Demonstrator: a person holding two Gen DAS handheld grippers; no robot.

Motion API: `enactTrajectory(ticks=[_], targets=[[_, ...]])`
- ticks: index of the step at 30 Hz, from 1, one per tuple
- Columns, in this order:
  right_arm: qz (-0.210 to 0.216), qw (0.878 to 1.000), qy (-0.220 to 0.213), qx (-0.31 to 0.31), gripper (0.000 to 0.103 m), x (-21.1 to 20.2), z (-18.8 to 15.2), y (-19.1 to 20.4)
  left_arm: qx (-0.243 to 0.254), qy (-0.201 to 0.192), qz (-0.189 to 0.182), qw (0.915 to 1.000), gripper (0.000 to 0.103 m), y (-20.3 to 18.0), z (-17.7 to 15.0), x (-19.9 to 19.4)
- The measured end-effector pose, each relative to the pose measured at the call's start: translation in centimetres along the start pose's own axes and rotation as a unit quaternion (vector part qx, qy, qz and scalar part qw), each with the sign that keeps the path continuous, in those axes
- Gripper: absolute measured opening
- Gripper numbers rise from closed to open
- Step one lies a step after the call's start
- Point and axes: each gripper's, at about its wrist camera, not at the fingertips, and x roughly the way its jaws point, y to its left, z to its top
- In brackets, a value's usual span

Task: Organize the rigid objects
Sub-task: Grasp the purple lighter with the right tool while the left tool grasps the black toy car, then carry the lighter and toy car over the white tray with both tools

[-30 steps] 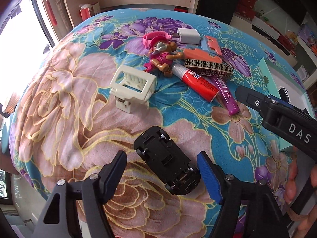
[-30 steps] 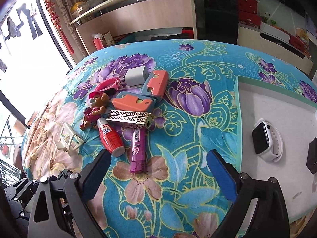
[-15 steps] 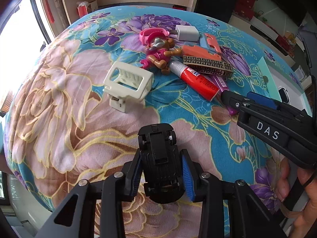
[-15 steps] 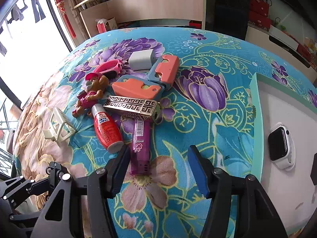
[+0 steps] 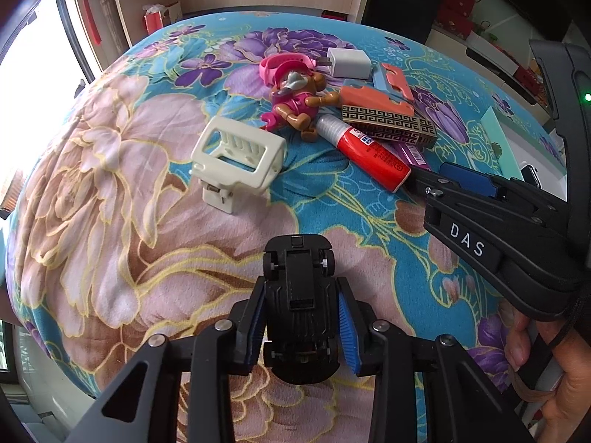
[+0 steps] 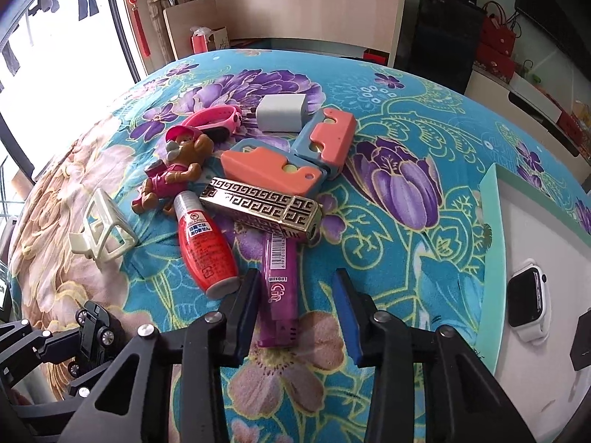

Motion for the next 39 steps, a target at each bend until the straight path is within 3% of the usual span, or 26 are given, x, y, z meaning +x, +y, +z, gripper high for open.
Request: enactTrajectory(ticks=[2, 6, 24, 34, 39], targets=[[0.002, 1.000, -0.002, 0.000, 0.036, 0.0, 0.0, 0.1, 0.000, 0.000, 0.001, 1.0000, 0.038, 0.0, 0.0, 0.0], [0.004, 1.000, -0.003, -0.008, 0.020, -0.1, 0.0, 0.5, 0.000, 0.000, 0.001, 1.0000, 0.038, 0.0, 0.0, 0.1], [0.022, 1.000, -0.007, 0.006, 0.020, -1.6, -1.0, 0.1, 0.002, -0.008, 0.012, 0.9999, 0.036, -0.4, 0.1, -0.2], [0.036, 0.999, -0.032, 0.025, 0.020, -3.9, -0.9, -0.7, -0.009, -0.040, 0.007, 0.9991, 0.036, 0.0, 1.3, -2.8], [0.038, 0.997, -0.065, 0.035, 0.020, -6.0, -0.8, -1.4, -0.008, -0.055, 0.005, 0.9984, 0.036, -0.7, 2.1, -4.1]])
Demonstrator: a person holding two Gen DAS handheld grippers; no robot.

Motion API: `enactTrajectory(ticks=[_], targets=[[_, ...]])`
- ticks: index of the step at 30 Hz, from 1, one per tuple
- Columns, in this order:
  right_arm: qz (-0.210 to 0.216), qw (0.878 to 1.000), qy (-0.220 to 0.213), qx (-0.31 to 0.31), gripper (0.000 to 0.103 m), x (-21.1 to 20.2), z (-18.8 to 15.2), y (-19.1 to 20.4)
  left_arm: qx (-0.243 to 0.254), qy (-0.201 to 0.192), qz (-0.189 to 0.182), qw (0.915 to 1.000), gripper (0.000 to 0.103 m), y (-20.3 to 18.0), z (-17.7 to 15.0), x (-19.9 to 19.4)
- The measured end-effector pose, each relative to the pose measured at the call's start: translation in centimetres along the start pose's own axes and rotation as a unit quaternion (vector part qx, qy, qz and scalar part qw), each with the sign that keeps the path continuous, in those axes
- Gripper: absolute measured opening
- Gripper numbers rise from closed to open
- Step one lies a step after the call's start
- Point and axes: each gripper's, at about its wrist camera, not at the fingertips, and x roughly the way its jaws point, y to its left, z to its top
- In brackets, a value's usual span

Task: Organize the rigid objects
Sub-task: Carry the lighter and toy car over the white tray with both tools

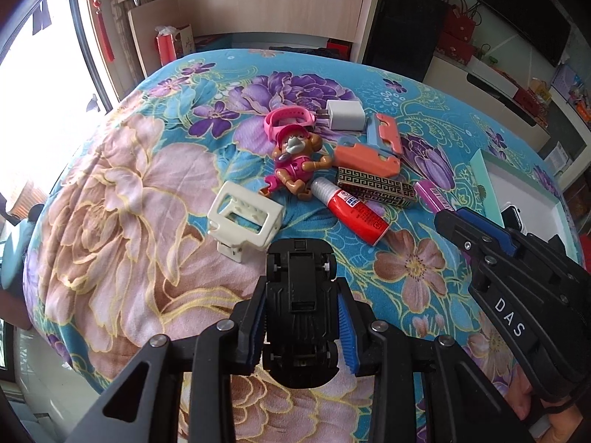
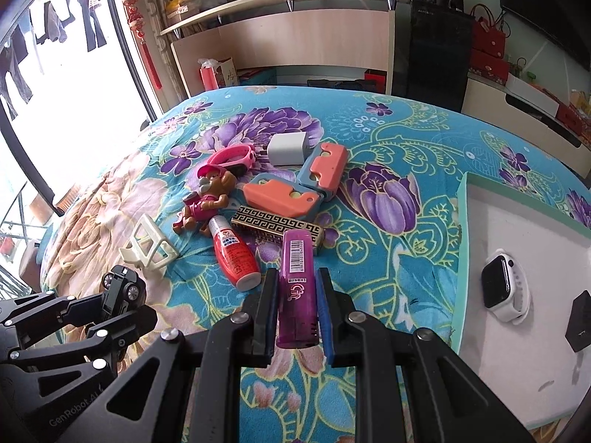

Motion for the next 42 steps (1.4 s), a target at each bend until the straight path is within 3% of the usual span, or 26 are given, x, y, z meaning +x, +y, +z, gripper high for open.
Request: enactTrajectory(ticks=[6, 21, 31, 42], targets=[[-0.002, 0.999, -0.024, 0.027, 0.020, -1.7, 0.5, -1.7, 0.015, -0.013, -0.011, 0.9997, 0.036, -2.1, 1.6, -0.8], [-0.091, 0.987, -0.052, 0.118, 0.020, -5.2, -0.2, -10.8, 0.121, -0.040, -0.078, 0.9888, 0.036, -13.2, 3.9, -1.2], [-0.158, 0.968, -0.035, 0.190, 0.020, -6.8, -2.4, -17.8, 0.191, -0.026, -0.101, 0.9760, 0.036, -20.1, 2.6, 0.5], [-0.160, 0.961, -0.034, 0.224, 0.020, -7.6, -3.8, -20.6, 0.223, -0.006, -0.114, 0.9680, 0.036, -24.4, 0.7, 2.1]])
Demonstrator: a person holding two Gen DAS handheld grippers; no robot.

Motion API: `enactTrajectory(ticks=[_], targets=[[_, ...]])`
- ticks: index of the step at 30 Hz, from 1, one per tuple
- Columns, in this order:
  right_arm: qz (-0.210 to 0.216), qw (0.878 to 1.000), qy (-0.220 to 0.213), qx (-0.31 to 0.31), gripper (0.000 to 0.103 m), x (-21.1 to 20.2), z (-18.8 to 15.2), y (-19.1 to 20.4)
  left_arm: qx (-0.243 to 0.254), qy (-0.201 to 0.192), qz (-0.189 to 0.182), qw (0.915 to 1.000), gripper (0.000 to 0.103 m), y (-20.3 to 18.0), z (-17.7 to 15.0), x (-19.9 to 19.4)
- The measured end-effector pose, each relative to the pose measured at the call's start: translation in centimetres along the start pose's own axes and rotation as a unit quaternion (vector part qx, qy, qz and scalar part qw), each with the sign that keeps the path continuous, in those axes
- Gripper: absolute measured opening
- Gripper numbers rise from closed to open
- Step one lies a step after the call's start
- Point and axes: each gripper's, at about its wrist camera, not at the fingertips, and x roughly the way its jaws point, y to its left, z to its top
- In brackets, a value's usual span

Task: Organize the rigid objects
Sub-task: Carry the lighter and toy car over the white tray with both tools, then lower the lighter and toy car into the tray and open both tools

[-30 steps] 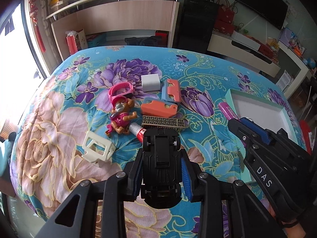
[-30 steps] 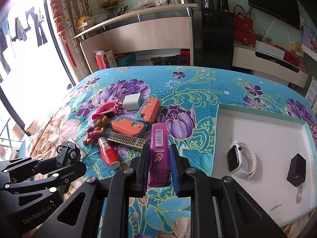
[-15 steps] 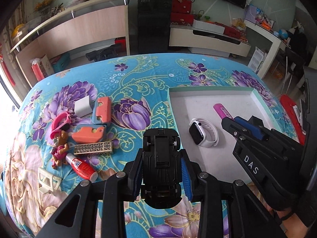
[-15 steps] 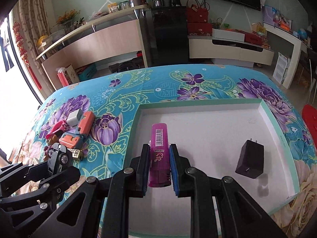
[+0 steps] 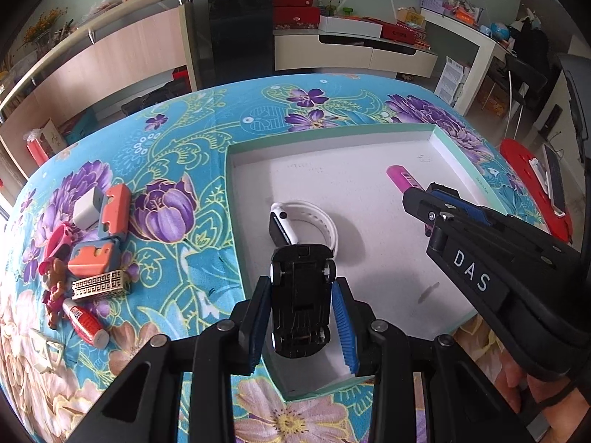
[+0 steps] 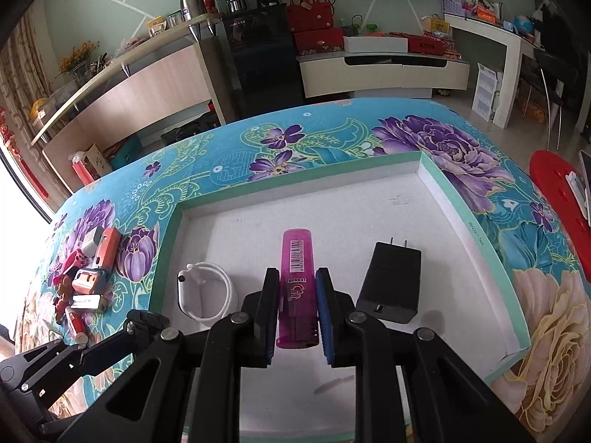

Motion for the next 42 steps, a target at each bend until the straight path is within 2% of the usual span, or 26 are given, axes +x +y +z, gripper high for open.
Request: enactTrajectory(ticks=[9, 22, 26, 28, 30, 37, 38, 41, 42], targets=[[0.005, 1.000, 0.009, 0.004, 0.020, 0.4, -0.1, -0.6, 0.002, 0.015, 0.003, 0.9999, 0.036, -0.9, 0.1, 1.6], [-0.001, 1.000, 0.022, -0.007, 0.021, 0.9, -0.4, -0.1, -0.034, 0.014, 0.016, 0.9992, 0.038, 0.6, -0.1, 1.4], [0.002, 1.000, 0.022, -0.011, 0.022, 0.8, -0.3, 0.2, -0.042, 0.007, 0.020, 0.9989, 0.050, 1.0, -0.2, 0.9], [0.001, 1.000, 0.017, -0.014, 0.028, 0.5, -0.2, 0.3, -0.047, 0.002, 0.021, 0.9987, 0.054, 1.2, -0.1, 0.6], [0.003, 1.000, 0.012, -0.014, 0.041, 0.2, -0.1, 0.4, -0.052, -0.003, 0.021, 0.9984, 0.059, 1.5, -0.2, 0.2], [0.003, 1.000, -0.011, -0.008, 0.041, -1.0, 0.3, 0.4, -0.077, -0.022, 0.028, 0.9964, 0.074, 3.2, 0.0, -1.0], [0.002, 1.000, -0.014, -0.006, 0.041, -1.1, 0.4, 0.3, -0.083, -0.025, 0.032, 0.9957, 0.078, 3.6, -0.1, -1.1], [0.000, 1.000, -0.016, 0.002, 0.042, -1.2, 0.5, 0.0, -0.108, -0.034, 0.044, 0.9926, 0.081, 5.0, -0.2, -1.5], [-0.001, 1.000, -0.014, 0.003, 0.042, -1.2, 0.5, -0.1, -0.117, -0.037, 0.047, 0.9913, 0.085, 5.5, -0.2, -1.7]])
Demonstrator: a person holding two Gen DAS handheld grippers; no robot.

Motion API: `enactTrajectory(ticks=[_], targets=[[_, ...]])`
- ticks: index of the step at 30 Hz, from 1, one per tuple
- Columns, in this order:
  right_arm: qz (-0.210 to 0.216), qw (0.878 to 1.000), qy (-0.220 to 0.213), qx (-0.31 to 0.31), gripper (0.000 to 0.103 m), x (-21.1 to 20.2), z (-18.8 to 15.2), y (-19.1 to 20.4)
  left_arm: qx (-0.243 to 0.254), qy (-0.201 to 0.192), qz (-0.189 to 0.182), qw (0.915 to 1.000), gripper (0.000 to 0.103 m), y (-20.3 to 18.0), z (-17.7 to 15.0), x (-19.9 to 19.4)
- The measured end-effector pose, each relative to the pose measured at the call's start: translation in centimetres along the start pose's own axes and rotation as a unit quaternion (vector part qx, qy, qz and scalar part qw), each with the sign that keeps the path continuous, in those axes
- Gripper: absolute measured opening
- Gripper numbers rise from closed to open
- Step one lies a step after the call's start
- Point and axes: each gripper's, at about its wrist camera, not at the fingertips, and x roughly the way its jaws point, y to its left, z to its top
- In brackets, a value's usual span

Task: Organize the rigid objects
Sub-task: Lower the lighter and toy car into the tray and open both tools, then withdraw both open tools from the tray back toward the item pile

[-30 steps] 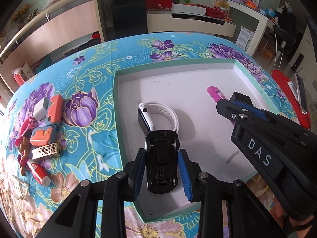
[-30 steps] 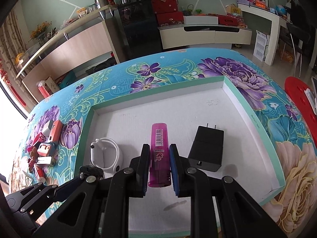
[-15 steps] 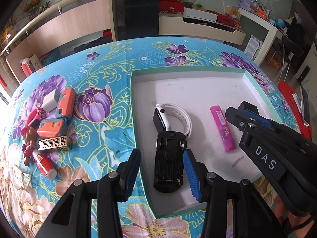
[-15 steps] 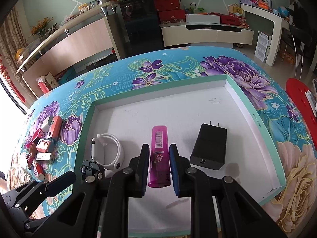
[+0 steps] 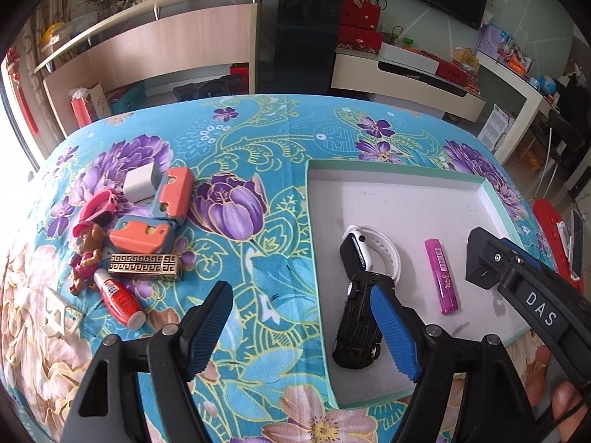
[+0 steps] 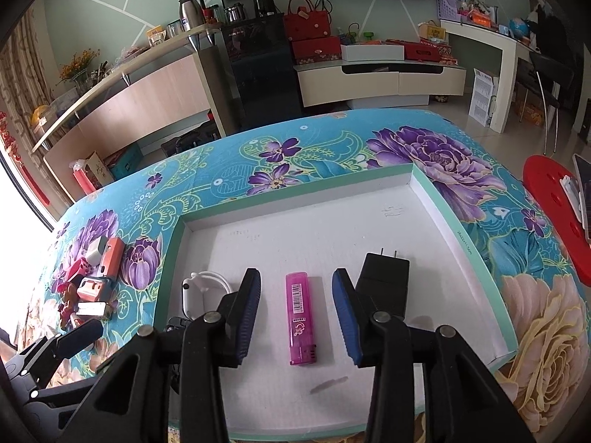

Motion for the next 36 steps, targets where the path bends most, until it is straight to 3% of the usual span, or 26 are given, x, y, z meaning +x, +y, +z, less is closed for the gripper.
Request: enactTrajectory(ticks=[4, 6, 10, 12, 16, 17, 27, 29, 36], targets=[[-0.001, 1.000, 0.013, -0.007, 0.043, 0.6, -0.3, 0.3, -0.027, -0.011, 0.016, 0.9994, 0.094, 1.7, 0.5, -0.3], [-0.003, 1.000, 0.016, -0.014, 0.048, 0.8, -0.4, 0.6, -0.037, -0.012, 0.027, 0.9989, 0.103, 2.4, 0.6, -0.3], [-0.004, 1.000, 0.015, -0.020, 0.059, 0.8, -0.5, 1.0, -0.044, -0.008, 0.049, 0.9978, 0.103, 3.2, 0.5, 0.1], [-0.004, 1.000, 0.017, -0.024, 0.070, 0.9, -0.5, 1.2, -0.046, -0.004, 0.055, 0.9974, 0.103, 3.4, 0.4, 0.3], [-0.006, 0.999, 0.019, -0.027, 0.076, 1.1, -0.6, 1.4, -0.054, -0.001, 0.068, 0.9963, 0.103, 4.0, 0.1, 0.8], [-0.006, 0.999, 0.019, -0.027, 0.083, 1.1, -0.6, 1.4, -0.055, 0.000, 0.070, 0.9960, 0.103, 4.1, 0.0, 0.9], [-0.010, 0.999, 0.016, -0.026, 0.093, 1.4, -0.7, 1.5, -0.075, -0.005, 0.070, 0.9947, 0.103, 5.2, -0.3, 1.4], [-0.014, 1.000, 0.011, -0.024, 0.103, 1.3, -0.7, 1.5, -0.079, -0.007, 0.070, 0.9944, 0.103, 5.5, -0.2, 1.3], [-0.014, 1.000, 0.003, -0.018, 0.103, 1.2, -0.6, 1.6, -0.083, -0.017, 0.071, 0.9939, 0.103, 6.1, 0.5, 0.4]])
